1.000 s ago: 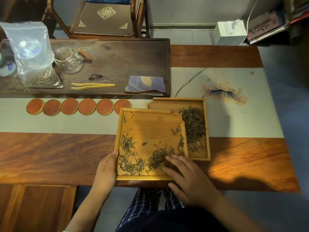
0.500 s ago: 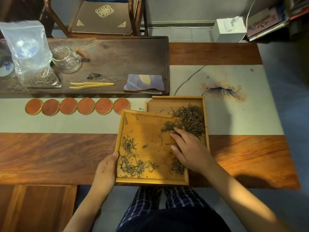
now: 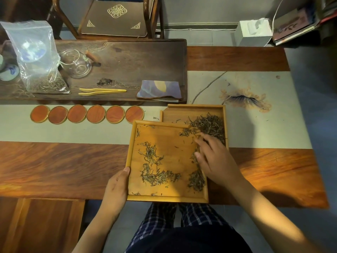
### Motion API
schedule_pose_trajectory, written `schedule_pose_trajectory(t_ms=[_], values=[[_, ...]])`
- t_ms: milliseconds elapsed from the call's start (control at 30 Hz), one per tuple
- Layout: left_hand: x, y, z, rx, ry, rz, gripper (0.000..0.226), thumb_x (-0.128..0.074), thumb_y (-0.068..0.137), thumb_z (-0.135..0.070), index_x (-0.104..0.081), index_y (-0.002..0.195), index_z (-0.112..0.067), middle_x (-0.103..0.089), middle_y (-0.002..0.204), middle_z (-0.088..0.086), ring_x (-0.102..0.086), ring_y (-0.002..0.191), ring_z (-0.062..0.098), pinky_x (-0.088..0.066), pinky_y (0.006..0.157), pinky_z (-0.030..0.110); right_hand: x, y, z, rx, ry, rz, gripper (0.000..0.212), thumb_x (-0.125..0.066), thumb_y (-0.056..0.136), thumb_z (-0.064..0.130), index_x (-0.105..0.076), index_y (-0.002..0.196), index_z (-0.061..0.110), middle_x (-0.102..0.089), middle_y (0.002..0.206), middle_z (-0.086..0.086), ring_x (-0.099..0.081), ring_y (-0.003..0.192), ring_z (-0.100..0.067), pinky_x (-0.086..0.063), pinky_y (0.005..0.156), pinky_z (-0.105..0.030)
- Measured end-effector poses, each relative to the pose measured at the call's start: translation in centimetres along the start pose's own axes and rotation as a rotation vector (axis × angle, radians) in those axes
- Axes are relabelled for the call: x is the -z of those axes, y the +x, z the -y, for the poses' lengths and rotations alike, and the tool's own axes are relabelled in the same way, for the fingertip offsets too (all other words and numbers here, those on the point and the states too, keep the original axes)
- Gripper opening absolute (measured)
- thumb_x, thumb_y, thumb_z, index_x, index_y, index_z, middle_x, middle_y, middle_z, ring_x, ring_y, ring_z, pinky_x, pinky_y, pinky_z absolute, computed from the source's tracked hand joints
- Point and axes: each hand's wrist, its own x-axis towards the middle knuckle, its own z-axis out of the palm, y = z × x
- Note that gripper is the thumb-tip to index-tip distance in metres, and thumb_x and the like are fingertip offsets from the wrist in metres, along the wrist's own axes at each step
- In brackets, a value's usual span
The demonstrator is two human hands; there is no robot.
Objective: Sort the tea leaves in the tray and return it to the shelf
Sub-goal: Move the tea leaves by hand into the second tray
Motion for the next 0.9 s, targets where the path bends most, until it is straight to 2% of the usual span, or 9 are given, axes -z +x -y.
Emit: schedule_pose_trajectory(t_ms=[100,200,267,367,500,567,700,900], values=[[-0.1,0.0,-0.2,-0.015,-0.008,-0.016,0.044,-0.036,0.103,-0.028,-0.07,0.084,-0.007,-0.074,0.08,0.006,-0.066,0.071,0.01,-0.048,0.061,0.011,-0.5,-1.7,3.0,0.172,0.008,0.077,0.053,-0.03,0.097,0.047,-0.039,0.142,0.019,-0.037,0.15,-0.005,-0.036,0.137,-0.024,-0.028,0.11,-0.043],[-0.3,0.1,-0.2,-0.012,-0.027,-0.008,0.044,-0.035,0.103,-0.027,-0.071,0.085,-0.008,-0.075,0.08,0.006,-0.068,0.071,0.011,-0.049,0.062,0.011,-2.0,-3.0,5.2,0.415,-0.028,0.203,0.057,-0.033,0.097,0.048,-0.03,0.147,0.02,-0.03,0.154,-0.006,-0.028,0.141,-0.022,-0.015,0.114,-0.043],[-0.4,0.0,-0.2,-0.013,-0.03,0.001,0.044,-0.035,0.103,-0.026,-0.071,0.086,-0.008,-0.075,0.081,0.007,-0.068,0.07,0.011,-0.049,0.062,0.012,-2.8,-3.3,5.6,0.477,-0.037,0.24,0.058,-0.035,0.096,0.046,-0.031,0.147,0.019,-0.028,0.155,-0.006,-0.025,0.143,-0.022,-0.013,0.116,-0.043],[-0.4,-0.1,-0.1,-0.018,-0.023,-0.002,0.043,-0.035,0.103,-0.026,-0.07,0.087,-0.007,-0.073,0.083,0.009,-0.067,0.069,0.008,-0.048,0.061,0.01,-3.1,-2.9,5.2,0.424,-0.075,0.263,0.059,-0.028,0.098,0.047,-0.026,0.149,0.019,-0.024,0.157,-0.004,-0.021,0.144,-0.019,-0.006,0.117,-0.044],[-0.1,-0.2,0.0,0.008,-0.019,-0.013,0.041,-0.036,0.103,-0.028,-0.072,0.088,-0.013,-0.075,0.084,0.003,-0.067,0.074,0.006,-0.046,0.061,0.009,-2.8,-1.5,3.5,0.263,-0.106,0.286,0.061,-0.007,0.096,0.057,-0.002,0.149,0.026,0.001,0.158,0.004,-0.002,0.145,-0.013,0.018,0.11,-0.038],[0.0,-0.1,0.1,0.015,-0.013,-0.012,0.041,-0.036,0.103,-0.029,-0.071,0.09,-0.012,-0.074,0.086,0.006,-0.067,0.078,0.01,-0.046,0.064,0.014,-2.6,-0.8,2.3,0.189,-0.111,0.258,0.062,-0.005,0.095,0.057,-0.001,0.148,0.026,0.002,0.157,0.006,-0.003,0.146,-0.012,0.017,0.112,-0.035],[0.2,-0.3,0.2,0.017,-0.003,0.004,0.042,-0.035,0.103,-0.028,-0.07,0.092,-0.007,-0.073,0.091,0.012,-0.066,0.086,0.023,-0.045,0.071,0.025,-2.0,0.6,-0.1,0.082,-0.13,0.209,0.065,-0.011,0.097,0.054,-0.011,0.152,0.019,-0.01,0.16,0.0,-0.009,0.146,-0.014,-0.001,0.117,-0.032],[0.4,-0.4,0.4,0.002,0.018,0.015,0.045,-0.034,0.103,-0.027,-0.067,0.095,0.003,-0.069,0.096,0.025,-0.065,0.089,0.033,-0.047,0.073,0.029,-1.5,1.8,-2.0,-0.02,-0.095,0.14,0.06,-0.027,0.099,0.046,-0.024,0.15,0.013,-0.024,0.157,-0.006,-0.023,0.143,-0.02,-0.016,0.116,-0.035]])
